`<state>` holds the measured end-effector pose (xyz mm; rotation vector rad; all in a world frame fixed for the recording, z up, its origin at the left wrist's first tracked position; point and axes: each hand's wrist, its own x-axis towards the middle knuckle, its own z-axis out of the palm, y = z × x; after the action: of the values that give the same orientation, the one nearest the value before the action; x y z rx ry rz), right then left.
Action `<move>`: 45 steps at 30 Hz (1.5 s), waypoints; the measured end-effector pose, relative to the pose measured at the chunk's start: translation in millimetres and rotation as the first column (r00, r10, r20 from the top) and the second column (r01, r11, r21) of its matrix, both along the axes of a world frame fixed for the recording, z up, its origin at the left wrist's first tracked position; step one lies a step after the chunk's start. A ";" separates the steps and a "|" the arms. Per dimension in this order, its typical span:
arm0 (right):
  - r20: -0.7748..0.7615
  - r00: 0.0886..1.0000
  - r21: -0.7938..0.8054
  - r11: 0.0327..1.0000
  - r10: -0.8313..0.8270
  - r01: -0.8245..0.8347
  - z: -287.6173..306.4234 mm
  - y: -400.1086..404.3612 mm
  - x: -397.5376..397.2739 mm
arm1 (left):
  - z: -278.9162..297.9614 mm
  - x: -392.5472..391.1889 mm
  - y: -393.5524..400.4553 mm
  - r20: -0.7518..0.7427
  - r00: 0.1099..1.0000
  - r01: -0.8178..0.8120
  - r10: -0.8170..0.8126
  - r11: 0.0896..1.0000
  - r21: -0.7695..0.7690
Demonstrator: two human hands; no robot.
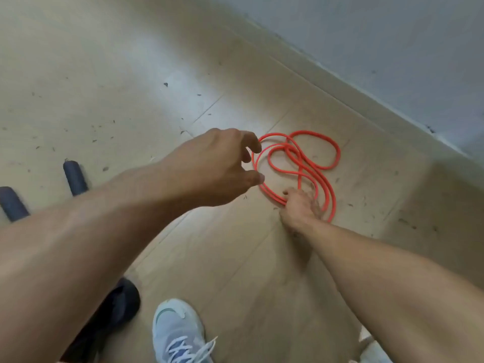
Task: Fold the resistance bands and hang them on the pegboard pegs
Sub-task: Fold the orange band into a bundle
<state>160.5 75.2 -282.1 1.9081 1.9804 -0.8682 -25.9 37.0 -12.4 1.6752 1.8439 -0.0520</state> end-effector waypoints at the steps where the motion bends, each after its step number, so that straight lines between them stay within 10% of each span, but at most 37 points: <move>1: 0.062 0.998 0.035 0.999 -0.003 0.001 -8.2 -6.1 2.7 | 6.0 1.9 1.0 -0.011 1.000 0.019 -0.019 1.000 0.022; 8: 0.037 0.997 0.091 0.994 0.064 -0.067 32.6 -29.8 17.2 | 50.5 13.5 -37.2 -0.088 0.982 0.171 -0.170 0.985 0.014; 15: -0.170 0.897 0.195 0.906 0.409 -0.376 244.8 -26.1 28.8 | 89.2 19.3 -87.1 0.101 0.993 0.048 -0.059 0.993 0.108; 24: -0.332 0.755 0.464 0.795 0.565 -0.391 453.5 -103.0 63.2 | 166.9 56.4 -115.5 0.272 0.957 0.002 -0.103 0.937 0.351; 45: -0.612 0.704 0.470 0.882 0.360 -0.042 353.3 -60.0 81.5 | 86.7 45.6 -64.9 0.483 0.876 -0.181 -0.007 0.923 0.341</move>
<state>242.0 15.2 71.2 1.6128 2.9832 -1.3044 19.7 -27.9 74.3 1.6510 1.6037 0.7398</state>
